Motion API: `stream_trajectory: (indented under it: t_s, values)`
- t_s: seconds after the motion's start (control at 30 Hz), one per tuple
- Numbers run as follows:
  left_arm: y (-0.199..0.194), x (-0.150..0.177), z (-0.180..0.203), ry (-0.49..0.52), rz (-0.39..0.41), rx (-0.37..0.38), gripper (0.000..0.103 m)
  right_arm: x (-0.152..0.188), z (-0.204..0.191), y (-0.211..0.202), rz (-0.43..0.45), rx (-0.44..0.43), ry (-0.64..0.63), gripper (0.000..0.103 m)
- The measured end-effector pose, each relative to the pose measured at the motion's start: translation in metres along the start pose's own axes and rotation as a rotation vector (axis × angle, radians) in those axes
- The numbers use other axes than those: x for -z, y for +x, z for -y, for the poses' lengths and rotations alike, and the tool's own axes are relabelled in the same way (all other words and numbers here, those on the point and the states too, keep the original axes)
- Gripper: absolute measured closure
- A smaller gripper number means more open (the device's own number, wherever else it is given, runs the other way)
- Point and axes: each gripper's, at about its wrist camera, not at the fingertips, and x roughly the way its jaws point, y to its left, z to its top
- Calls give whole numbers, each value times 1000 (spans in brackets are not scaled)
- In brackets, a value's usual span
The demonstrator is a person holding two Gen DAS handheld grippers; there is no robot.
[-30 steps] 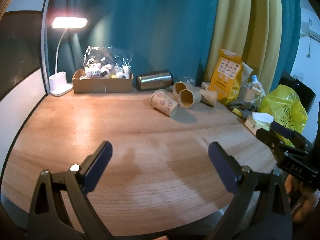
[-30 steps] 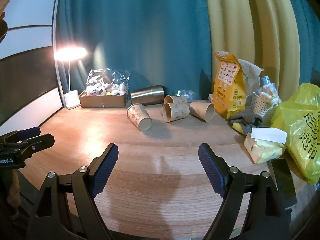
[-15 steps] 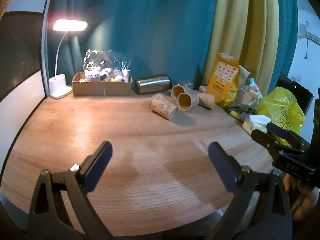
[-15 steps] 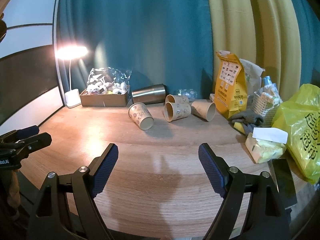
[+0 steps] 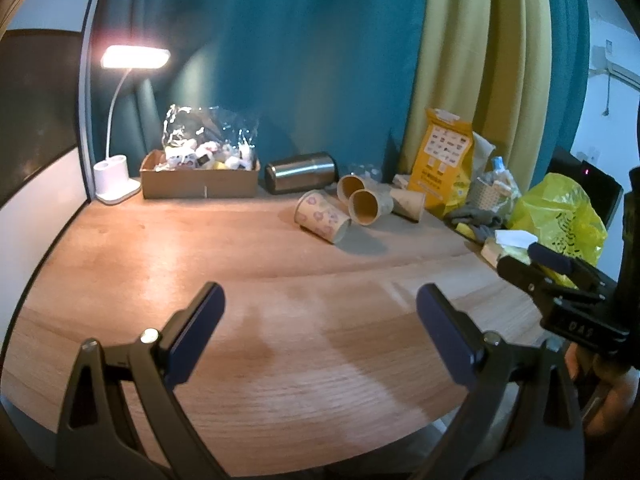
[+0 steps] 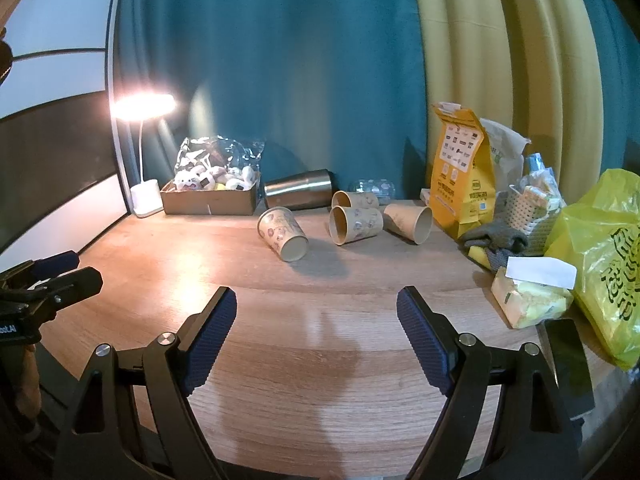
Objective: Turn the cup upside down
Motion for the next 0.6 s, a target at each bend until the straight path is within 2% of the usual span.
stream_trajectory:
  t_s: [0.27, 0.6]
  values:
    - [1, -1, 2, 6, -1, -33, 5, 0, 0, 1, -1, 0, 2, 18]
    - [5, -2, 2, 18, -9, -33, 5, 1, 1, 2, -2, 0, 4, 18]
